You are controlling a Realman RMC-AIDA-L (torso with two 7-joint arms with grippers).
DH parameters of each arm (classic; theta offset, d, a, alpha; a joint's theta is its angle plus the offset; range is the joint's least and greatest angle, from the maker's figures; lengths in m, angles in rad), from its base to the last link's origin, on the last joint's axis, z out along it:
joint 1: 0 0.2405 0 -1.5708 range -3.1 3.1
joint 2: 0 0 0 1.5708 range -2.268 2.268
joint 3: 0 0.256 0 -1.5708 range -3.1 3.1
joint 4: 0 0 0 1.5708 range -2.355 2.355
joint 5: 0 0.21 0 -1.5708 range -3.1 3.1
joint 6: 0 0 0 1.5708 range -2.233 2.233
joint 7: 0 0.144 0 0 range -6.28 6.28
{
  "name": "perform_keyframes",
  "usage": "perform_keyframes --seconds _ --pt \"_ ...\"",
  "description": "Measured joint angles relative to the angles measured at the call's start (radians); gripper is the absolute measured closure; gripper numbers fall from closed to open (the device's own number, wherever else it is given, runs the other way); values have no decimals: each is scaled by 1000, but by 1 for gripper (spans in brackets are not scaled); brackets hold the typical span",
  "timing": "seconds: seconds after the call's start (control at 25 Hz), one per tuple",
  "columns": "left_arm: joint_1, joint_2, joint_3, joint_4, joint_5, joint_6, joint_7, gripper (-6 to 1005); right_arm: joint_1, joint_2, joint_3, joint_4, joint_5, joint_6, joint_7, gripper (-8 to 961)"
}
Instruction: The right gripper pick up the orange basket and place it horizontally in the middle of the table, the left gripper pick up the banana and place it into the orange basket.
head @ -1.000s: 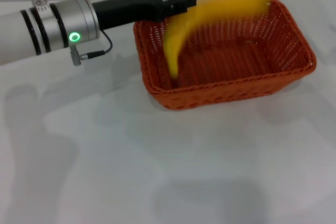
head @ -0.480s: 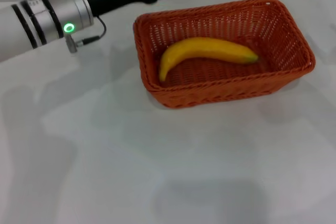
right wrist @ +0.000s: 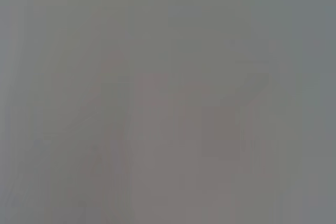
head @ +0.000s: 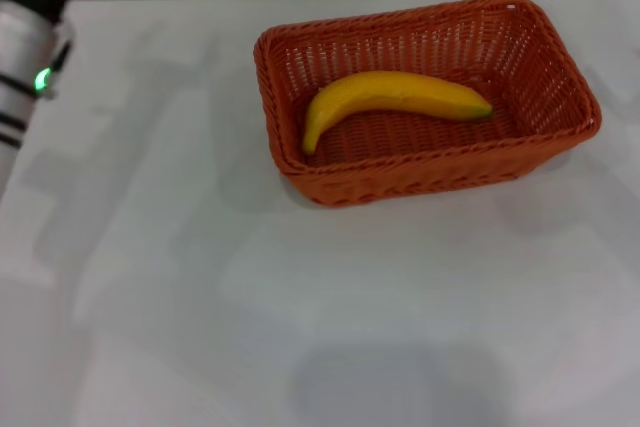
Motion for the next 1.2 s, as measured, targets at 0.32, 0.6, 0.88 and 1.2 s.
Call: perform_keyframes --seconds 0.32,0.6,0.88,1.2 --pt "117 -2 0 107 -278 -18 317 128 -3 0 10 0 11 43 -29 112" --pt "212 -1 0 123 -307 -36 325 130 -9 -1 17 0 74 97 -64 112" --pt "229 -1 0 138 -303 -54 333 132 -10 1 22 21 91 102 -76 112" --pt "230 0 0 139 -300 -62 335 133 -8 2 21 34 118 104 -104 112"
